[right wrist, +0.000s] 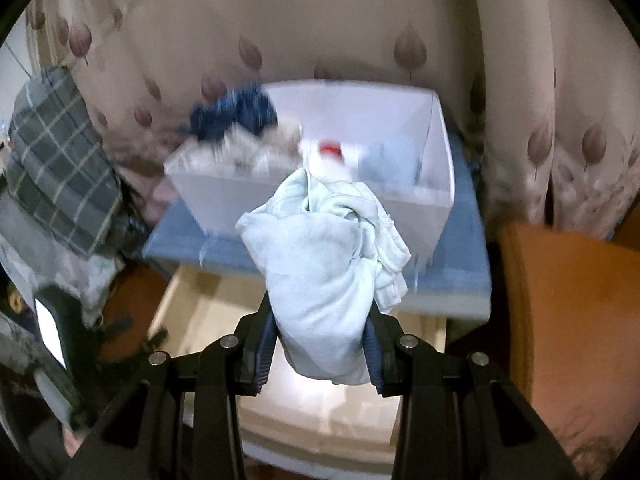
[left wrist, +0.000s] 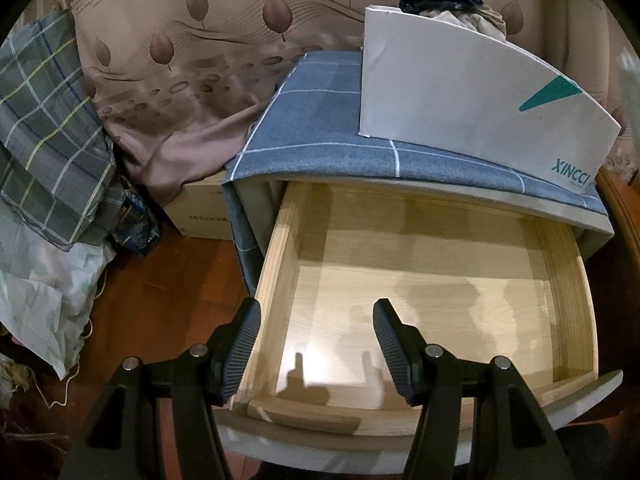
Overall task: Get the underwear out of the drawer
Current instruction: 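Carry the white underwear into the white box and open the right tool, then withdraw the open right tool back over the empty drawer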
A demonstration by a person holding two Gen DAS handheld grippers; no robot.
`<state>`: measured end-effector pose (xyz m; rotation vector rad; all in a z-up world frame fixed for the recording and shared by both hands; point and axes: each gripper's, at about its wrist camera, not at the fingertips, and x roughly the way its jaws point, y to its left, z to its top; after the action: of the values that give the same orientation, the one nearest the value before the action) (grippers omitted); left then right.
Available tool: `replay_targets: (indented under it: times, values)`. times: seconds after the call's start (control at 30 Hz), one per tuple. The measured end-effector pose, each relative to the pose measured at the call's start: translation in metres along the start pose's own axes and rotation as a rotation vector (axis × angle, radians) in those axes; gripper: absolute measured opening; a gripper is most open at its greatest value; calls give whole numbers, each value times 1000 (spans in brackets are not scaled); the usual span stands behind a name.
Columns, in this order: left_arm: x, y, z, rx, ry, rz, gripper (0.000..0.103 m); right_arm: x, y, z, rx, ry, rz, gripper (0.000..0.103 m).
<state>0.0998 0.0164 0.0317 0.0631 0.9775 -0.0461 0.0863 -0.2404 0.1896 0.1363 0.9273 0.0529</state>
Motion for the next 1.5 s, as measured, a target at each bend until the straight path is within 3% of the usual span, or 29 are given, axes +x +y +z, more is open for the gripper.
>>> replay_targets:
  times: [0.17, 0.33, 0.67, 0.93, 1.1, 1.23, 1.5]
  values:
    - [0, 0, 1, 6, -4, 2, 60, -11, -2, 45, 25, -66, -20, 35]
    - [1, 0, 1, 5, -8, 5, 60, -2, -7, 76, 46, -76, -41, 35]
    - [0, 0, 1, -3, -7, -4, 60, 56, -7, 116, 58, -5, -89, 36]
    - [0, -2, 0, 5, -11, -10, 60, 105, -8, 119, 92, 67, -74, 38]
    - [1, -2, 1, 4, -10, -13, 60, 113, -7, 116, 91, 74, -73, 43]
    - [0, -3, 1, 9, -12, -18, 60, 112, -10, 113, 112, 79, -51, 58]
    - [0, -8, 1, 28, -12, -24, 60, 75, -7, 95, 67, 3, -54, 78]
